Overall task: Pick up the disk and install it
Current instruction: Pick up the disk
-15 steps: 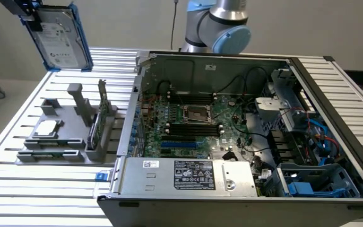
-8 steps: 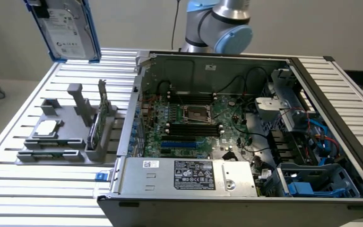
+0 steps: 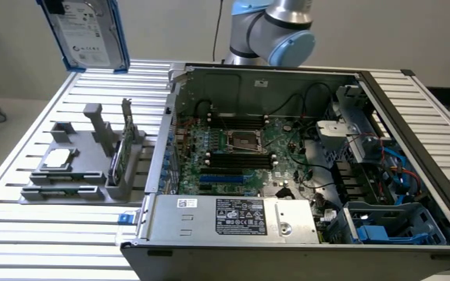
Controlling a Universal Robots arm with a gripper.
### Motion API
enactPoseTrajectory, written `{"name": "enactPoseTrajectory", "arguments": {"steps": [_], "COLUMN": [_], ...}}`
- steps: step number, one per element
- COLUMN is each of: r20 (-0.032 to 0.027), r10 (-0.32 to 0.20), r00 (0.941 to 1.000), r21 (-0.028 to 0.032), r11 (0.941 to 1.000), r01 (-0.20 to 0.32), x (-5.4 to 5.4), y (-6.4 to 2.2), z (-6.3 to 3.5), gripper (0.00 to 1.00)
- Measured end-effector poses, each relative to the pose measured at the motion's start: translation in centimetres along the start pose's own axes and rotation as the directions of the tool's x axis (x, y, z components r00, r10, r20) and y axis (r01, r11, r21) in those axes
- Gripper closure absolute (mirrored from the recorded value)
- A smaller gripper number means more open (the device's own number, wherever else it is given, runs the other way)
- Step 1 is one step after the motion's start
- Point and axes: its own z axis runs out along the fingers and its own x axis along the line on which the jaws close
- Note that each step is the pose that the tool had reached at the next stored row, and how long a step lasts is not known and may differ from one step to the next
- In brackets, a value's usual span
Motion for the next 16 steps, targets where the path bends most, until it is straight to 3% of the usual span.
{"name": "enactPoseTrajectory", "arguments": {"steps": [5,16], "r20": [0.0098,0.0250], "r10": [0.000,-0.001], "r00": [1.0000,0.9997], "r21": [0.0002,0.0007], "r11": [1.0000,1.0000], "r01": [0.000,0.001], "x": [0.4,1.4], "y": [-2.28,-7.22], "z": [-0.11,-0.33], "gripper": [0.67,0.67]}}
